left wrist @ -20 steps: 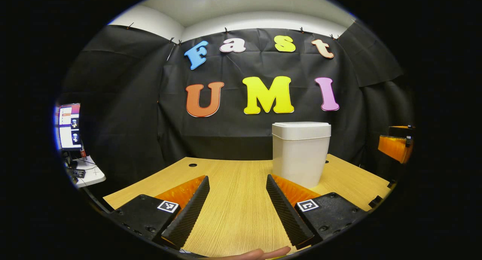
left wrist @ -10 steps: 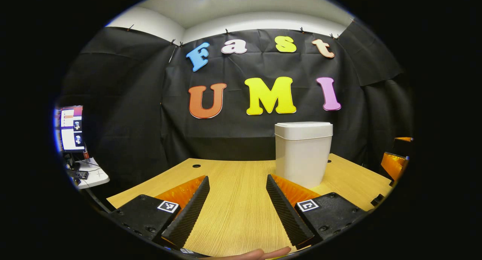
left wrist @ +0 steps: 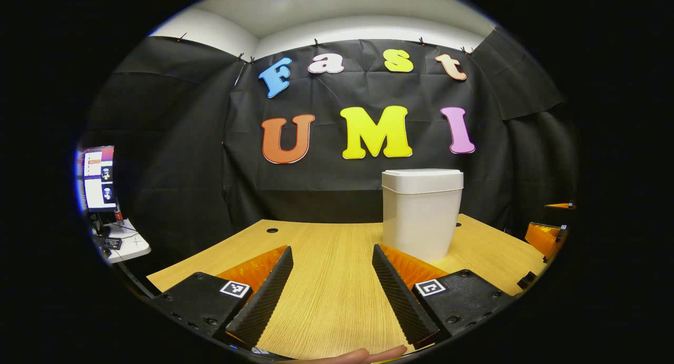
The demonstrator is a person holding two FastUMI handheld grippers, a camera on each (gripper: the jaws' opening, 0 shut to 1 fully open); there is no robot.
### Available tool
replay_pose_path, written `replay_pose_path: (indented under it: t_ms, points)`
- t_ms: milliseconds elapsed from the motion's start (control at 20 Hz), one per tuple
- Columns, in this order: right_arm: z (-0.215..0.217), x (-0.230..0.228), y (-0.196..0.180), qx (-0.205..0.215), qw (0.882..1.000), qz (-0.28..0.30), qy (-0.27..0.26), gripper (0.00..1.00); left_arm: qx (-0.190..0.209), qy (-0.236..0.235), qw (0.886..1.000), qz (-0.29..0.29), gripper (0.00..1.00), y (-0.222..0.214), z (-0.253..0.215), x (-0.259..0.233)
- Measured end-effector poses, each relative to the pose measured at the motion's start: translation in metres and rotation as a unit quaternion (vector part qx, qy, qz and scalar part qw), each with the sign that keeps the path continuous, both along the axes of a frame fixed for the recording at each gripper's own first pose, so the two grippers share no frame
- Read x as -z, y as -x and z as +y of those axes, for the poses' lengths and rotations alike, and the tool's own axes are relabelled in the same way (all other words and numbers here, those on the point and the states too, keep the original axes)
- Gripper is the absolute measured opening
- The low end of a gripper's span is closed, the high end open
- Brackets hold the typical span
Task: Press the lid of the desktop garbage bin to open it, pick up the crumpled paper on the desktop and throw it into the bin, then pick up the pop can on the desktop and drop it into the bin, and finally close the garbage bin lid.
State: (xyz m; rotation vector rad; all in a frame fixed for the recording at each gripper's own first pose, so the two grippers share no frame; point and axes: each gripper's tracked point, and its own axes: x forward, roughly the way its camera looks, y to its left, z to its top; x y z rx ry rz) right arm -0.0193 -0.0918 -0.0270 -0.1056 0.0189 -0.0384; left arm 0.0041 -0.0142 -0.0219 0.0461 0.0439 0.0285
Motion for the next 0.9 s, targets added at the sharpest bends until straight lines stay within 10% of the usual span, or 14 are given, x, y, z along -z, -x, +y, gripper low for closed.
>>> replay_pose_path:
  t_ms: [900]
  points:
    - [0.002, -0.001, -0.001, -0.016, 1.0, -0.015, -0.016, 0.95, 0.003, 0.003, 1.0, 0.014, 0.98, -0.002, -0.01, 0.01]
